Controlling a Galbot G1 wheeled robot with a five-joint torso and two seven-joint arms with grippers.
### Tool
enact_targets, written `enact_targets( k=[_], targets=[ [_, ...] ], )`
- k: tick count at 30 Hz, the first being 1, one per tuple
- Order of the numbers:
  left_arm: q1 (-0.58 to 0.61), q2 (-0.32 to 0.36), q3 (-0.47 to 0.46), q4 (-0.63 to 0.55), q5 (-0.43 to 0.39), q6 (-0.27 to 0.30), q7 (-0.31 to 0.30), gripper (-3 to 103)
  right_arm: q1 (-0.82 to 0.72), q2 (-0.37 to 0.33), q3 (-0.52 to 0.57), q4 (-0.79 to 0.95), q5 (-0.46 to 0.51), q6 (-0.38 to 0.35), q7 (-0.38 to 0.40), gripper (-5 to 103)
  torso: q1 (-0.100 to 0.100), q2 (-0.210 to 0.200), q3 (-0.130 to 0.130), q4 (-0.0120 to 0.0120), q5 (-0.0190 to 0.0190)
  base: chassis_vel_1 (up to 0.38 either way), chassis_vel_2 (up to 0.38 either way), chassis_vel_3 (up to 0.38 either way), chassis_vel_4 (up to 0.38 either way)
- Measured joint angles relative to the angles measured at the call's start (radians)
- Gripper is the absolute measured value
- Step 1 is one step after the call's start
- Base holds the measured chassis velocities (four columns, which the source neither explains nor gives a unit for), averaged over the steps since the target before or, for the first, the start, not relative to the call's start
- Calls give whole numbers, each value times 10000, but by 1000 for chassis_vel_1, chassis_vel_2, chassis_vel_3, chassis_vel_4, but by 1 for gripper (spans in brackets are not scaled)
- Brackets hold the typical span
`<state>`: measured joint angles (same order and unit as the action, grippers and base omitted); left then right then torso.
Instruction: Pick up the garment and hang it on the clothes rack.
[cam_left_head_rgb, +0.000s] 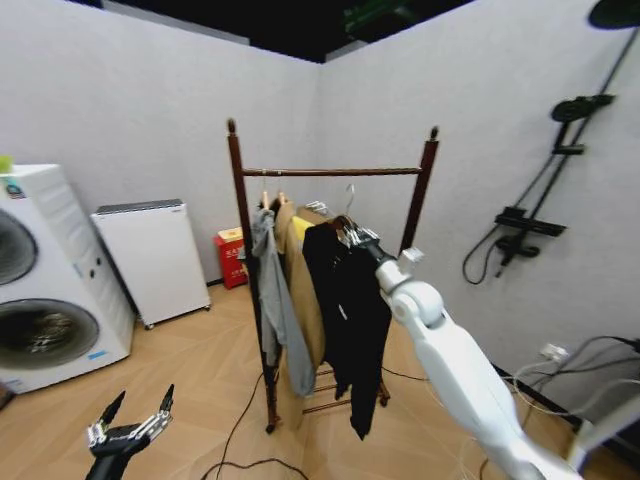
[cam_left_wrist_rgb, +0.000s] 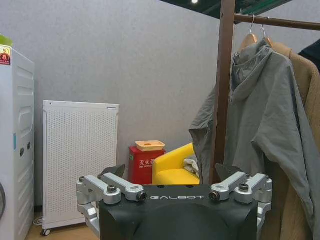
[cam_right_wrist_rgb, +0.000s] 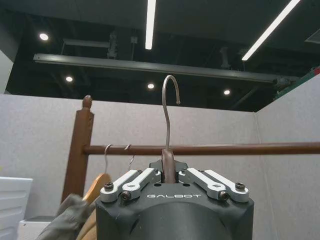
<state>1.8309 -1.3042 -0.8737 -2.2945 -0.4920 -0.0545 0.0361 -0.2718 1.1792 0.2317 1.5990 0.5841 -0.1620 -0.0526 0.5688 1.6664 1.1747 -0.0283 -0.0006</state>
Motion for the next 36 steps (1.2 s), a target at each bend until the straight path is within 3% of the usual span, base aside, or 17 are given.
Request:
enact_targets(
  k=[6, 20, 27, 36],
  targets=[
    [0, 0, 0, -1, 0, 0, 3, 100, 1446, 672, -144, -1626, -254, -106, -220, 9, 1, 0, 1, 0, 4, 0, 0, 0, 0],
    [0, 0, 0, 0, 0, 0, 3, 100, 3427, 1286, -1435, -4466, -266, -81, -628, 9, 0, -1, 1, 0, 5, 0, 0, 0, 0],
    [0, 0, 0, 0, 0, 0, 4, 100, 4983, 1969, -1590, -7226, -600, 254, -1291, 9, -1, -1, 0, 1, 4, 0, 0, 0, 0],
    [0, 0, 0, 0, 0, 0, 3, 100, 5751, 2185, -1671, -8839, -128, 86, -1733, 9, -1, 0, -1, 0, 6, 0, 0, 0, 0]
  ],
)
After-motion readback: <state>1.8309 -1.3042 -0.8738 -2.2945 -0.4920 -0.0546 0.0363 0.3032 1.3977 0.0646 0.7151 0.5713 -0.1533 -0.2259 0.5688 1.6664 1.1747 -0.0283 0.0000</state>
